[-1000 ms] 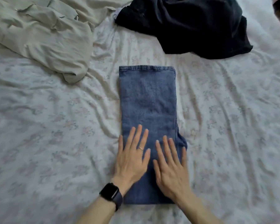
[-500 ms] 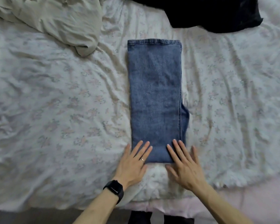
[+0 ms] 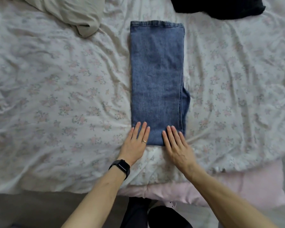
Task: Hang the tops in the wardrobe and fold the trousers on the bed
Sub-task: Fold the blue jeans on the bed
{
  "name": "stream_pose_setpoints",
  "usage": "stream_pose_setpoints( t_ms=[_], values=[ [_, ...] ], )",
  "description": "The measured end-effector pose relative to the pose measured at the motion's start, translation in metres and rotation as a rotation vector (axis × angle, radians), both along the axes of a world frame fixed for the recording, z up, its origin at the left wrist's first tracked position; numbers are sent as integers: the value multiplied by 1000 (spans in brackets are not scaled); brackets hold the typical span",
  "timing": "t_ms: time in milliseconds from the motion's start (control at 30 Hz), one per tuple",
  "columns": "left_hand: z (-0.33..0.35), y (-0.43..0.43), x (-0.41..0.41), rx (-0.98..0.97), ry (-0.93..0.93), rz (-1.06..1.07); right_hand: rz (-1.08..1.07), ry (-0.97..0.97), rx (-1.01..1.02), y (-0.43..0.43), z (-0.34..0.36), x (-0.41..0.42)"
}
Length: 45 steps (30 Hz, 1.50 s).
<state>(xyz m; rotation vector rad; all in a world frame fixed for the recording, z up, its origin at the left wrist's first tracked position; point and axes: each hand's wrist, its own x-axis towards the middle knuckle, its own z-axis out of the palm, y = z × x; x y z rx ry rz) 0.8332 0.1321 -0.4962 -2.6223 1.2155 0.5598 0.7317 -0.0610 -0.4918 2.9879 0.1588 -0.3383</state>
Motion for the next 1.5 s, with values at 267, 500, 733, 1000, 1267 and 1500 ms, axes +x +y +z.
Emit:
stream_pose_setpoints(
  t_ms=[267,500,733,1000,1267,1500],
  values=[
    [62,-1,-18,6,79,21,4,-19,51,-3,66,-20],
    [145,28,-115,97,236,36,-132,332,307,25,152,-113],
    [183,90,-201,0,554,208,-214,807,510,52,193,-176],
    [174,45,-40,-393,522,636,-430,628,682,-27,184,-10],
    [95,-21,101,-629,467,847,-857,99,898,-69,97,104],
    [46,-49,138,-466,399,781,-951,-26,923,-71,48,128]
  ],
)
